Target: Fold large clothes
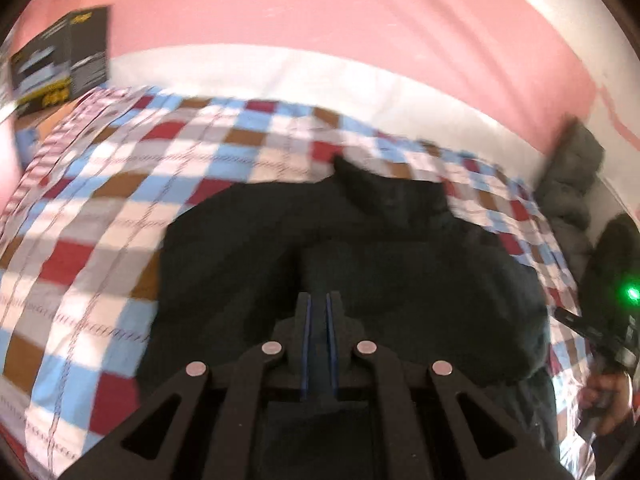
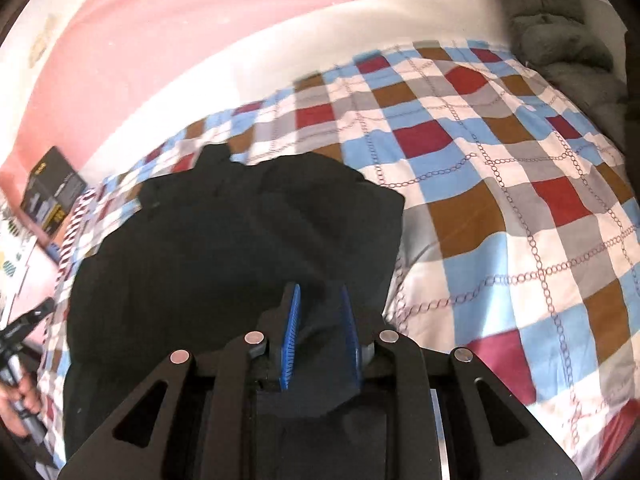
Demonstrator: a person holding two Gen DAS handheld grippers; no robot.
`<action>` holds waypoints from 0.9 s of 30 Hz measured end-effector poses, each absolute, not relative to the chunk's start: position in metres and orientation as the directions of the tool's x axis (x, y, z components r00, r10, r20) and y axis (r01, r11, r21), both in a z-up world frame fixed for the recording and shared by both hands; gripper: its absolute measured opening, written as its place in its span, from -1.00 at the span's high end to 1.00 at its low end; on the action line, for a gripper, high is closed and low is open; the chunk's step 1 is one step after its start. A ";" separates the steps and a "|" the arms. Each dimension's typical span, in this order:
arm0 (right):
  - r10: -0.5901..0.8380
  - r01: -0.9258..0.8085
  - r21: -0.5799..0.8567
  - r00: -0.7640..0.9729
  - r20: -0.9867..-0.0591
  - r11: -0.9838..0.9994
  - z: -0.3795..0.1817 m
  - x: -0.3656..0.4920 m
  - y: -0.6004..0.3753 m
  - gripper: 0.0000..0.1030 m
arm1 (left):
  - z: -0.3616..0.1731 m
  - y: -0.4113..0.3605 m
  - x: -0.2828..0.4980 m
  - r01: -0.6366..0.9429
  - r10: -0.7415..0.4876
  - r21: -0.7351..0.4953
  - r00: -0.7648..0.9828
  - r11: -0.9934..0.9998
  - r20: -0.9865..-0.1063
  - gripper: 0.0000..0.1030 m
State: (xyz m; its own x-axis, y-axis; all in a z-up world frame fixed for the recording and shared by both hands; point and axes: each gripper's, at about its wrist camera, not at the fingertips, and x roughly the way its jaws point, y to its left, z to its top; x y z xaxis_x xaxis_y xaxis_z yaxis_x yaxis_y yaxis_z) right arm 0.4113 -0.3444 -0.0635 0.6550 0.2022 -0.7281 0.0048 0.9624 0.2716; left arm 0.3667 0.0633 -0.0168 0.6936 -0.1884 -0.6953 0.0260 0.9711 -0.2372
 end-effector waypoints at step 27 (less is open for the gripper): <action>0.168 0.024 0.224 0.587 -0.792 0.974 -0.064 0.332 -0.337 0.56 | -0.045 0.060 0.324 -0.016 -0.094 -0.130 0.603 0.991 -0.792 0.82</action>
